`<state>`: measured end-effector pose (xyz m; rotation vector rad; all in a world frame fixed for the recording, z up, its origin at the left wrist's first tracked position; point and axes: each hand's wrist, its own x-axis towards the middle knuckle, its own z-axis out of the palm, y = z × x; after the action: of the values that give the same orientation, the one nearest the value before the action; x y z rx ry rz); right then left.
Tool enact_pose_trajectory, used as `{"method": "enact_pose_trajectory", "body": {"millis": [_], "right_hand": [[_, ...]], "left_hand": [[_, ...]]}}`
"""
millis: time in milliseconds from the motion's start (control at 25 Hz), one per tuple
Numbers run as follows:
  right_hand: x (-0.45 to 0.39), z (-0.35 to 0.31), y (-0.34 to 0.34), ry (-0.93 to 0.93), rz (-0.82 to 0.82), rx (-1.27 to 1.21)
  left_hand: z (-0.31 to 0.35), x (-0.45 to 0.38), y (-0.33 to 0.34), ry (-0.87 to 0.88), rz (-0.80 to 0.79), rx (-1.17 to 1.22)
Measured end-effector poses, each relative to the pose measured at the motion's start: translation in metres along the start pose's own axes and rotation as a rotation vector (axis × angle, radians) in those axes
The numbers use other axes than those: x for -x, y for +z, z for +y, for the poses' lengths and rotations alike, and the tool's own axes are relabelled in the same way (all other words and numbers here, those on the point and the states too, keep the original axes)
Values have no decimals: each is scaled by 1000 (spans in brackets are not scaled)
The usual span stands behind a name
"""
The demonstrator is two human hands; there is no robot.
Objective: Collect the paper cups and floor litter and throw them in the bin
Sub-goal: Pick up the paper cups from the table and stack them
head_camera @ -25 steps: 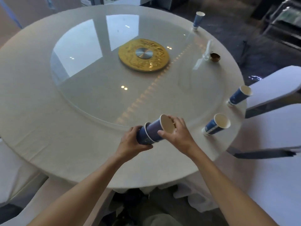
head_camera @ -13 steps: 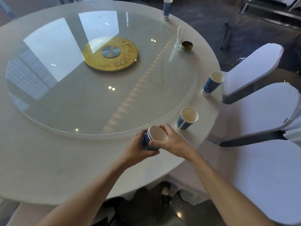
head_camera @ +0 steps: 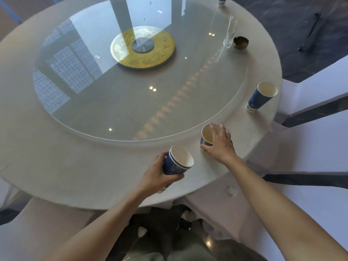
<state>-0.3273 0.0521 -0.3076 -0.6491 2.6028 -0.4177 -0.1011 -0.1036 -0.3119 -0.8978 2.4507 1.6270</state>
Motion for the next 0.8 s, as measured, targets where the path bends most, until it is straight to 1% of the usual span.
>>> {"method": "enact_pose_trajectory", "body": {"millis": [200,320,400,560,720,800], "right_hand": [[19,-4,-9,88,141,-196],[62,-6,-26,116,205,-541],[99,-5,-35,90,222,-665],[161,12,-36,53,210,-610],[195,47,-26,79,99,-547],[202,62,-21,85,58,-557]], "left_hand": [[-11,18,6,-17,6,-52],[-11,23,14,-26,-18,-148],[-10,31,29,-32,-44,-165],[-6,44,71,48,-131,-145],[10,56,105,143,-219,-147],[14,58,118,159,-241,-137]]}}
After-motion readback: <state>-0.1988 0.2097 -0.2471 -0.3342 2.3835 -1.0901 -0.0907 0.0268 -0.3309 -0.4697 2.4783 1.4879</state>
